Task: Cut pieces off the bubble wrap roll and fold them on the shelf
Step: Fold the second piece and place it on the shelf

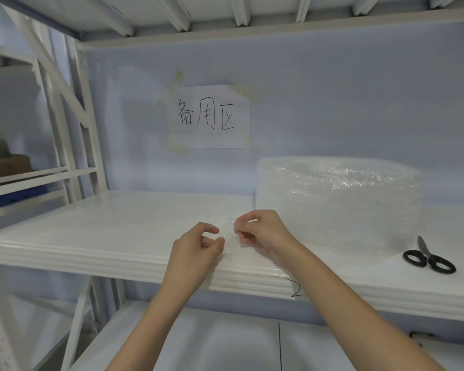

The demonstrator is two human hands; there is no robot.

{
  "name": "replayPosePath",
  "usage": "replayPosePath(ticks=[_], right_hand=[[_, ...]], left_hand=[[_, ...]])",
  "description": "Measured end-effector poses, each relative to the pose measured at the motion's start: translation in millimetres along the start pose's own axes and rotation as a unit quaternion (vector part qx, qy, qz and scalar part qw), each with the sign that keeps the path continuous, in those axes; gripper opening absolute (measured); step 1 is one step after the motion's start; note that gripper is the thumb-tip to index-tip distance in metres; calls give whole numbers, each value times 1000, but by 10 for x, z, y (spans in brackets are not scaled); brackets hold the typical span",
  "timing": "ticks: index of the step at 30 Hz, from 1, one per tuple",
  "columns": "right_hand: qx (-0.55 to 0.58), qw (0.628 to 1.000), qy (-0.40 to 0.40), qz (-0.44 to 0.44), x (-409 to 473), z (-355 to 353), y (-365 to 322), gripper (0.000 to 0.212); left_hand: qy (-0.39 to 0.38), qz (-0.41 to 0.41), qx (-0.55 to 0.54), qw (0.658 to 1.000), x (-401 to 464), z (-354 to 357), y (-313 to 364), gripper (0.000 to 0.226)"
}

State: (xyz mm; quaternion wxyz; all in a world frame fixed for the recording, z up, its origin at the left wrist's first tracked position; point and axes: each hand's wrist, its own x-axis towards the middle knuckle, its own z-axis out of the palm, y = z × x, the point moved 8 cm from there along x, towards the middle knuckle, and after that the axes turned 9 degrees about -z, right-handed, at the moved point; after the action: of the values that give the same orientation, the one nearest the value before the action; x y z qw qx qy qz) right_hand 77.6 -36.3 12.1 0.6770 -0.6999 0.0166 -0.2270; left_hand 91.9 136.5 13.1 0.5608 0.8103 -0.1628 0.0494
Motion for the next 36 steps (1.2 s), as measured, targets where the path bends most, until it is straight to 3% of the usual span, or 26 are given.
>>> replayPosePath(ticks=[11, 17, 24, 29, 36], right_hand=[[-107, 994, -3, -16, 151, 198, 90, 18], [-185, 982, -1, -34, 157, 171, 98, 14], [-287, 951, 37, -110, 98, 131, -11, 27], [-296, 943, 36, -150, -209, 26, -320, 20], [-276, 942, 79, -171, -981, -521, -687, 28]], left_hand=[[47, 4, 111, 993, 29, -189, -36, 10], [49, 5, 108, 993, -11, -235, -10, 8], [36, -3, 92, 995, -57, -208, 22, 13], [20, 15, 87, 996, -113, -95, 163, 14], [-33, 52, 70, 996, -260, 398, 468, 14]])
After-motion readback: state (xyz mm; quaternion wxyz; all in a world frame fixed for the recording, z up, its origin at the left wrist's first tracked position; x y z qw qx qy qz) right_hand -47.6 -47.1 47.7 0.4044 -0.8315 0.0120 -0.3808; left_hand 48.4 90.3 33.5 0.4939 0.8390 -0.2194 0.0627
